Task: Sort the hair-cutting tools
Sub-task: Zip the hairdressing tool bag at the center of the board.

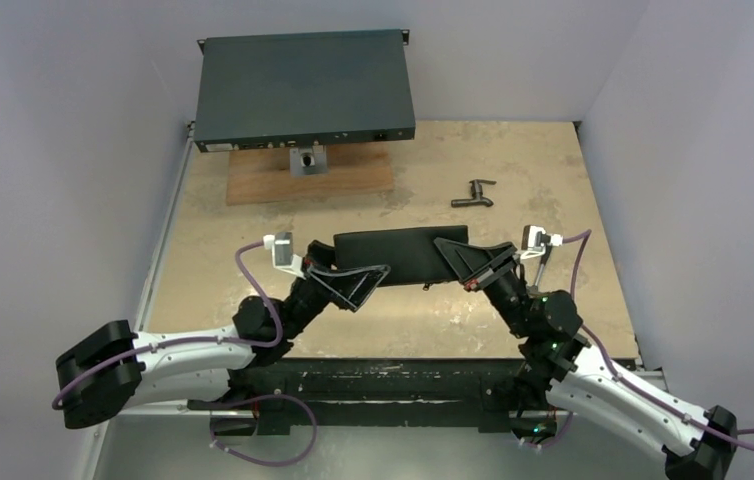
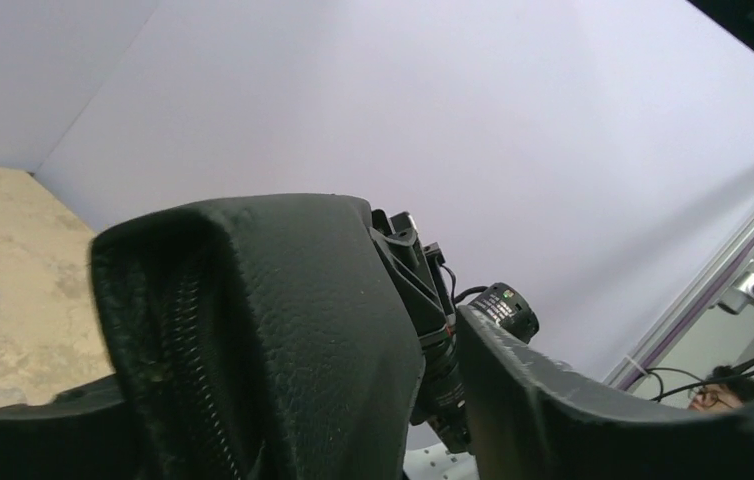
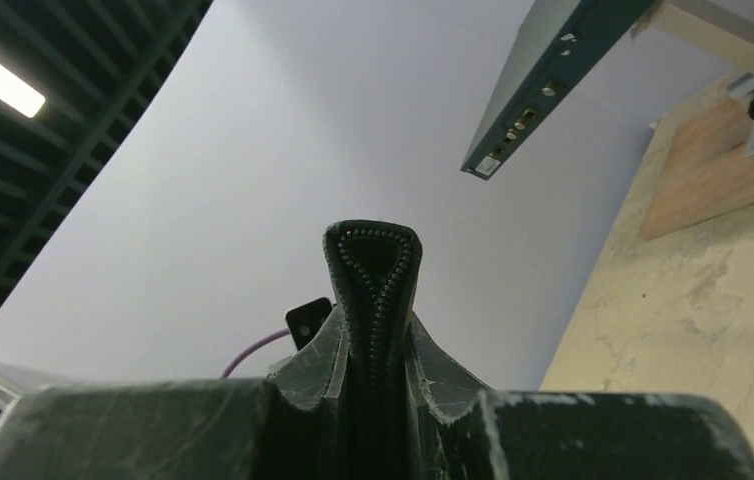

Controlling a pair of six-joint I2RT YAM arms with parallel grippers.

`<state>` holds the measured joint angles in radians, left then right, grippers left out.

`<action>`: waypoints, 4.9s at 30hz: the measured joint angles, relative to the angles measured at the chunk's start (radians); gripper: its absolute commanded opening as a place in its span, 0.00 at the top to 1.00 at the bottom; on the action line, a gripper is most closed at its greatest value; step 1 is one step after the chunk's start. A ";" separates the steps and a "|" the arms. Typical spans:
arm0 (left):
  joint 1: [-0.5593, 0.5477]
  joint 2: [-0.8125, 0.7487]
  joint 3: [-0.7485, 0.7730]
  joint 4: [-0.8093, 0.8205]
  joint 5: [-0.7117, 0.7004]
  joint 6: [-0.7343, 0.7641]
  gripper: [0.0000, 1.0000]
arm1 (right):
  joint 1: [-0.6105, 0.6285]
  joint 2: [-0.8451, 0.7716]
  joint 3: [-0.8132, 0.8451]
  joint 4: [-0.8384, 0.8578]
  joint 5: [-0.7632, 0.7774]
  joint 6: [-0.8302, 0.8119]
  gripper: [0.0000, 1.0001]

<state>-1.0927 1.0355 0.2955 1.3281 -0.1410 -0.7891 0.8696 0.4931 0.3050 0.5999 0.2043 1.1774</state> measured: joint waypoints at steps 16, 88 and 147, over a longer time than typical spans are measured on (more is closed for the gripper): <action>0.017 -0.085 0.010 -0.083 -0.010 -0.031 1.00 | 0.000 0.026 0.230 -0.293 -0.072 -0.199 0.27; 0.306 -0.326 -0.109 -1.431 -0.090 -1.008 1.00 | 0.243 0.791 0.121 -0.312 0.068 -0.568 1.00; 0.307 -0.298 -0.136 -1.359 -0.071 -1.002 1.00 | 0.061 0.837 0.100 -0.222 -0.336 -0.459 0.51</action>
<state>-0.7853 0.7380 0.1593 -0.0311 -0.2115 -1.7908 0.9302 1.3296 0.4053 0.3779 -0.1322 0.7185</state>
